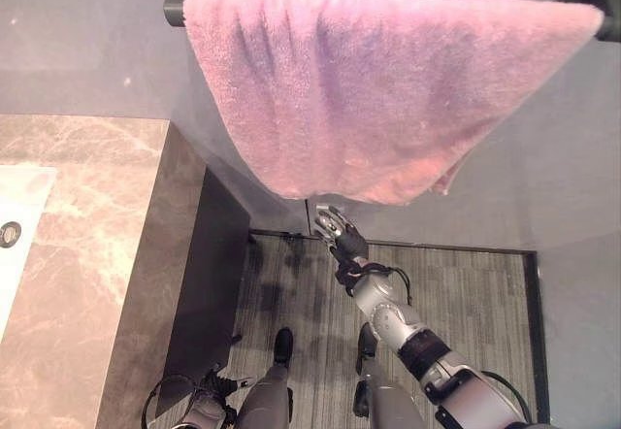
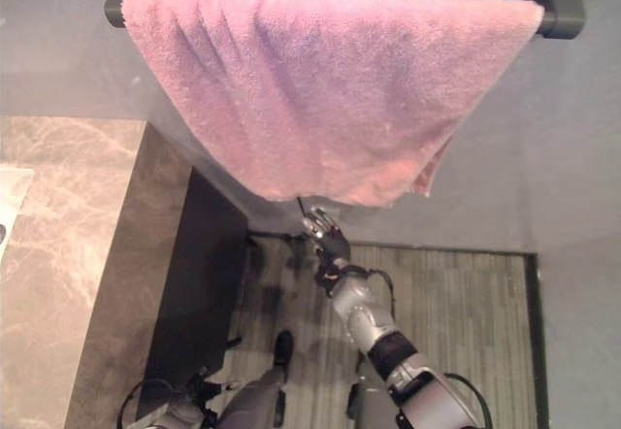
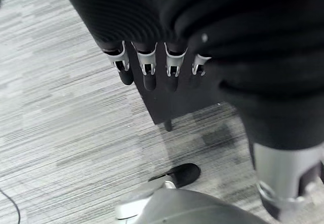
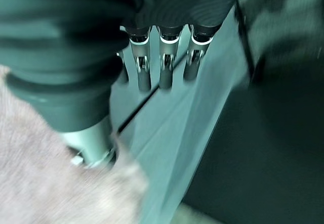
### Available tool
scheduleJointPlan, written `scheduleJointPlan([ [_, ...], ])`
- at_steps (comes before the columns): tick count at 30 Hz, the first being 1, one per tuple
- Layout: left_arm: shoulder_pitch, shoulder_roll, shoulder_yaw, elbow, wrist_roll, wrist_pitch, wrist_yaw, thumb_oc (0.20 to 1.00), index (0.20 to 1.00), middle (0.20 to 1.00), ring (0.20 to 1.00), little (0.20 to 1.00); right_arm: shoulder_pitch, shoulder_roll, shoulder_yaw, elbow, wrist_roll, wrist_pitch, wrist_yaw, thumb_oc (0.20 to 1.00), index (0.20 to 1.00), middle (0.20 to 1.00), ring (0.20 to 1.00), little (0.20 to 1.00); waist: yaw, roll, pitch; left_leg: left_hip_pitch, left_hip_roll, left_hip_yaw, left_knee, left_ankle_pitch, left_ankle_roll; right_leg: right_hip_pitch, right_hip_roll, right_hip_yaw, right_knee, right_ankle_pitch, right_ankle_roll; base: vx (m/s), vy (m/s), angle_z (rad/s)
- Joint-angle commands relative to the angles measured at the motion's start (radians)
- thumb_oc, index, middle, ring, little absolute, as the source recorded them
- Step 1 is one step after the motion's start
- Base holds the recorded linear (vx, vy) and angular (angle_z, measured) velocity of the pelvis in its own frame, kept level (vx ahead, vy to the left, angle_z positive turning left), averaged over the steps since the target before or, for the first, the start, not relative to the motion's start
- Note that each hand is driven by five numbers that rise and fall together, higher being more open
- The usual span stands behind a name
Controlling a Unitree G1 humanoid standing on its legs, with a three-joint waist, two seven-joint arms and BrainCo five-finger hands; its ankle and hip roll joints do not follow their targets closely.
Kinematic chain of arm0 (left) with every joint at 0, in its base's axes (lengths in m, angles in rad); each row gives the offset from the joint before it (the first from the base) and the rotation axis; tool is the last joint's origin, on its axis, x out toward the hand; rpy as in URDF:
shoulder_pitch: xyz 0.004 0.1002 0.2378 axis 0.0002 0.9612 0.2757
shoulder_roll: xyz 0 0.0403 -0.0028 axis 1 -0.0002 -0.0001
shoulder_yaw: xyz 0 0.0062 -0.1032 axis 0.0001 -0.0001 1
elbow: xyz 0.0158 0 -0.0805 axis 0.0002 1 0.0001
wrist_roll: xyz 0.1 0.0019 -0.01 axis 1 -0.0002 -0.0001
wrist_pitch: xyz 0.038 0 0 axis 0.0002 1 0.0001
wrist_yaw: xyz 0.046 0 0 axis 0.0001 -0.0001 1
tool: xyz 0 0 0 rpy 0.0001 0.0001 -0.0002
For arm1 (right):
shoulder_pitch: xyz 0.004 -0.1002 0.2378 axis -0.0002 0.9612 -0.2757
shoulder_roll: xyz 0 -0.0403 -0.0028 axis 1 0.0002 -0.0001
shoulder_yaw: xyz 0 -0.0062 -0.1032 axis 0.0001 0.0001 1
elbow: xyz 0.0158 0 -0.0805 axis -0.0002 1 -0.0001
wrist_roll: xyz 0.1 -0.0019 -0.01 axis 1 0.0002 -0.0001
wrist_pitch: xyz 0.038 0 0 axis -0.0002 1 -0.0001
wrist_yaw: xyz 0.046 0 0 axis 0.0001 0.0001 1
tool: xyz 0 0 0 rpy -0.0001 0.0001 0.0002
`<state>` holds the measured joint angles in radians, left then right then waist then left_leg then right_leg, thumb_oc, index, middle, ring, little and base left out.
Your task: Put brush and paste in cup on sink, flatten towel.
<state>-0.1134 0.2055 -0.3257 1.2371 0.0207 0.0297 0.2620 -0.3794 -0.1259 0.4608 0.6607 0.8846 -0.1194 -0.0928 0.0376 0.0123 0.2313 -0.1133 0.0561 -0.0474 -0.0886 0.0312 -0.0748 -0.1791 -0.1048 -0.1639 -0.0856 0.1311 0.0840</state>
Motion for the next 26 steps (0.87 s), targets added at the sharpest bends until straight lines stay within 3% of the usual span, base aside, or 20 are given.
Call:
scheduleJointPlan([
  [1, 0.026, 0.013, -0.011, 0.090, 0.048, 0.010, -0.035, 1.000, 1.000, 1.000, 1.000, 1.000, 0.084, -0.026, -0.029, 0.066, -0.134, 0.042, 0.036, 1.000, 1.000, 1.000, 1.000, 1.000, -0.015, -0.020, -0.093, -0.015, -0.026, 0.025, 0.001, 0.015, 0.025, 0.035, -0.060, 0.071, 0.036, -0.060, 0.054, 0.05, 0.014, -0.13],
  [3, 0.040, 0.011, -0.002, 0.092, 0.061, 0.002, -0.064, 1.000, 1.000, 1.000, 1.000, 1.000, 0.158, -0.077, -0.069, 0.146, -0.269, 0.074, 0.063, 1.000, 1.000, 1.000, 1.000, 1.000, -0.030, -0.018, -0.123, 0.012, -0.028, 0.033, 0.001, 0.008, 0.026, 0.071, -0.058, 0.069, 0.020, -0.062, 0.056, 0.04, 0.013, -0.09],
  [6, 0.047, 0.011, 0.001, 0.091, 0.064, 0.001, -0.073, 1.000, 1.000, 1.000, 1.000, 1.000, 0.184, -0.096, -0.079, 0.170, -0.338, 0.076, 0.062, 1.000, 1.000, 1.000, 1.000, 1.000, -0.034, -0.018, -0.134, 0.021, -0.028, 0.035, 0.001, 0.005, 0.026, 0.080, -0.057, 0.069, 0.015, -0.062, 0.057, 0.01, 0.002, -0.07],
  [9, 0.050, 0.016, 0.019, 0.109, 0.081, 0.001, -0.099, 1.000, 1.000, 1.000, 1.000, 1.000, 0.234, -0.145, -0.116, 0.267, -0.531, 0.086, 0.055, 1.000, 1.000, 1.000, 1.000, 1.000, -0.048, -0.019, -0.162, 0.032, -0.025, 0.041, 0.001, 0.008, 0.024, 0.089, -0.051, 0.071, 0.008, -0.060, 0.059, -0.02, -0.021, -0.16],
  [13, 0.052, 0.039, 0.052, 0.137, 0.108, 0.001, -0.115, 1.000, 1.000, 1.000, 1.000, 1.000, 0.322, -0.194, -0.167, 0.284, -0.655, 0.090, 0.057, 1.000, 1.000, 1.000, 1.000, 1.000, -0.071, -0.025, -0.190, 0.056, -0.015, 0.052, 0.001, 0.007, 0.017, 0.110, -0.042, 0.075, 0.018, -0.073, 0.054, 0.00, -0.052, -0.02],
  [18, 0.070, 0.049, 0.095, 0.127, 0.082, -0.015, -0.129, 1.000, 1.000, 1.000, 1.000, 1.000, 0.426, -0.196, -0.280, 0.332, -0.652, 0.091, 0.040, 1.000, 1.000, 1.000, 1.000, 1.000, -0.099, -0.026, -0.221, 0.097, -0.008, 0.063, 0.001, 0.000, 0.017, 0.148, -0.032, 0.084, 0.019, -0.079, 0.051, 0.01, -0.048, -0.06],
  [26, 0.126, 0.047, 0.139, 0.034, 0.001, -0.052, -0.103, 1.000, 1.000, 1.000, 1.000, 1.000, 0.437, -0.189, -0.314, 0.399, -0.656, 0.086, 0.019, 1.000, 1.000, 1.000, 1.000, 1.000, -0.086, -0.019, -0.227, 0.134, -0.003, 0.077, 0.001, 0.004, 0.022, 0.168, -0.018, 0.106, 0.008, -0.076, 0.047, -0.02, -0.038, -0.13],
])
